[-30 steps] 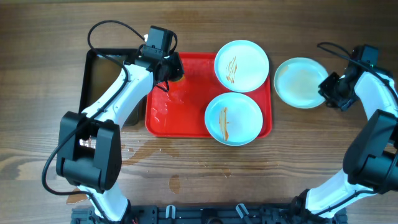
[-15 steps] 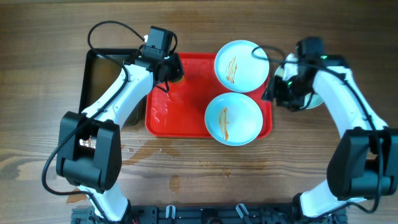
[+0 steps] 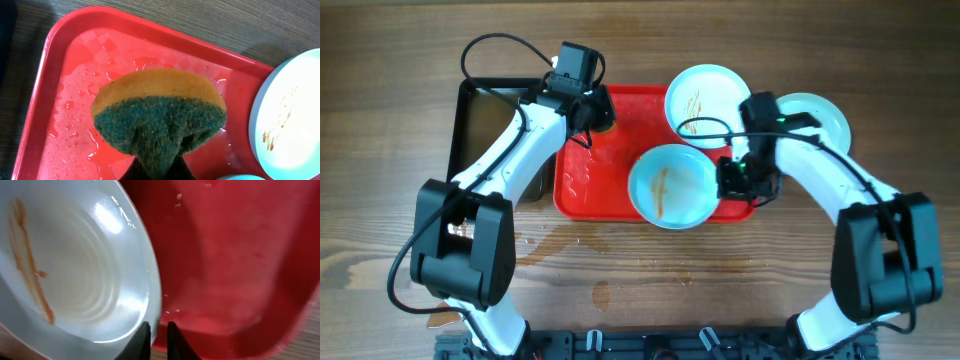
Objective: Clean dirty plates on tray and stack at the side
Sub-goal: 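Grasp the lower white plate rim with the right gripper and tilt it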
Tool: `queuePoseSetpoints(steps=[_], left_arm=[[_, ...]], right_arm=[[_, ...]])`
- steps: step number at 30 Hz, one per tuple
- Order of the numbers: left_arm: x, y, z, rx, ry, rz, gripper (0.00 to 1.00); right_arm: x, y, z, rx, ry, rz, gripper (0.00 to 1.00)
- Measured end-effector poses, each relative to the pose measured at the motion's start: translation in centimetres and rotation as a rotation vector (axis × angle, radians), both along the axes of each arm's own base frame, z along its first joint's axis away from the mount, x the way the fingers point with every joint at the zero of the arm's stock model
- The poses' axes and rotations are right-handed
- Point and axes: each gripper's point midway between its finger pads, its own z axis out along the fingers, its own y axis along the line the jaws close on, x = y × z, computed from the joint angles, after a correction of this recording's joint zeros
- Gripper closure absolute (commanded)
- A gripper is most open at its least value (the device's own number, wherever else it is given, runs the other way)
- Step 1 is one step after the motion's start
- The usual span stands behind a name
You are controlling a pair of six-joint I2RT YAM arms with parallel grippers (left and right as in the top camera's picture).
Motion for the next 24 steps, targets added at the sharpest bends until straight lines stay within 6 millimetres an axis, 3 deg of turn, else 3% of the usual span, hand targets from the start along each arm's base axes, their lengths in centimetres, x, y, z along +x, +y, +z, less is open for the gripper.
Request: queuePoseSetpoints(steps=[4,10,12,15,20,22,24], left_arm=[[0.0,0.0,0.0,0.000,-0.001,0.000,0.96],[0.4,-0.1,0.2,-0.006,-0.019,0.000,0.96],[0.4,-0.1,0.2,-0.006,-0.018,0.000,0.96],[0.4,-0.1,0.2,-0.006,-0.017,0.000,0.95],[0.0,-0.6,1.1,-0.039,-0.018,-0.018,0.96],[-0.6,-1.5,2.2,-0.090,-0.016,-0.048,0.96],[-1.7,-1.8,2.1,-0.102,0.026,-0.078,0.96]], right_arm=[[0.1,1.7,-0.4,0.005,-0.017,0.023,0.91],[3.7,3.9,1.0,0.086,-0.112,-0.011,0.89],[4.4,5.2,1.2,0.108,-0.119,0.006,0.76],[4.1,6.8,1.1,0.105,-0.073,0.033,0.66],[4.7,5.7,1.4,0.061,-0.063,0.020,0.51],[5.0,4.9,1.4,0.039,-0.074,0.026,0.50],[5.0,4.7,1.1,0.029,-0.076,0.036,0.50]])
